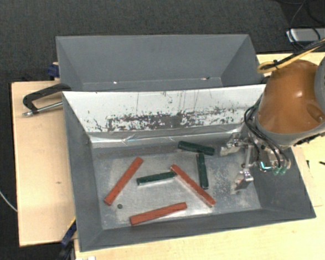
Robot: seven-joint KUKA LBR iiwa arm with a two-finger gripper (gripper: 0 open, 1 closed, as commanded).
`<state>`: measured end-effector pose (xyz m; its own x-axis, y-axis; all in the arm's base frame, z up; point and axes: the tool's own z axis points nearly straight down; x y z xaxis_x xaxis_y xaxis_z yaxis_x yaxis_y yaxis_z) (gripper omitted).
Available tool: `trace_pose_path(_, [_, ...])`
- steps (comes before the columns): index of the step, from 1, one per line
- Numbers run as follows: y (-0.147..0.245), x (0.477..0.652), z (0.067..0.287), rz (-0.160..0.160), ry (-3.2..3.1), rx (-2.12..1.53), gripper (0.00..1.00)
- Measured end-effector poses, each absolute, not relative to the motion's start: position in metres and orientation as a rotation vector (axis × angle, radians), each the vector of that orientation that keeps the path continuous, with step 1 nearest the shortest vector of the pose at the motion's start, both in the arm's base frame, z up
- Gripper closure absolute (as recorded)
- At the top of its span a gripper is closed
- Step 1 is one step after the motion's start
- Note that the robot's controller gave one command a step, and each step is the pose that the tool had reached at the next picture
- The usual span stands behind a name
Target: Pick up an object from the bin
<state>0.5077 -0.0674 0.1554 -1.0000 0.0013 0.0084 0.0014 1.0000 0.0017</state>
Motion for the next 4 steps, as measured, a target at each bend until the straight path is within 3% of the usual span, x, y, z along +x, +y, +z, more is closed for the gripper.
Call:
trace_pose_path(1, [-0.067, 0.510, 0.160, -0.001, -3.142, 0.000, 0.00])
trace_pose_path(2, [-0.046, 0.530, 0.117, 0.002, -3.149, 0.057, 0.00])
trace_pose_path(3, [-0.029, 0.547, 0.092, 0.005, -3.122, 0.432, 0.00])
trace_pose_path(4, [-0.022, 0.550, 0.103, 0.000, -3.096, 0.579, 0.00])
